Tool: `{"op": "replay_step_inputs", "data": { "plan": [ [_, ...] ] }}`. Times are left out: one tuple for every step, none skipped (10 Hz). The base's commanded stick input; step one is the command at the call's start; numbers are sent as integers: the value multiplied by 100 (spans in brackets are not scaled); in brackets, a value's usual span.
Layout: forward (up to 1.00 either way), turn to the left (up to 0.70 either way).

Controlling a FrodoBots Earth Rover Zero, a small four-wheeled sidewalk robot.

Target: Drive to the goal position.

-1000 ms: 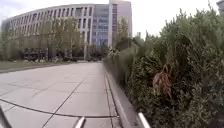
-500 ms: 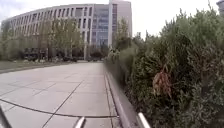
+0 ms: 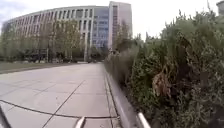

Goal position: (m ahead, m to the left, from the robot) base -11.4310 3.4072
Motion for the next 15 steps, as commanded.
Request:
{"op": "replay_step_inputs", "data": {
  "plan": [
    [6, 44],
    [0, 70],
    [0, 70],
    [0, 70],
    [0, 70],
    [0, 70],
    [0, 70],
    [0, 70],
    [0, 70],
    [0, 70],
    [0, 70],
    [0, 70],
    [0, 70],
    [0, 70],
    [0, 70]
  ]
}}
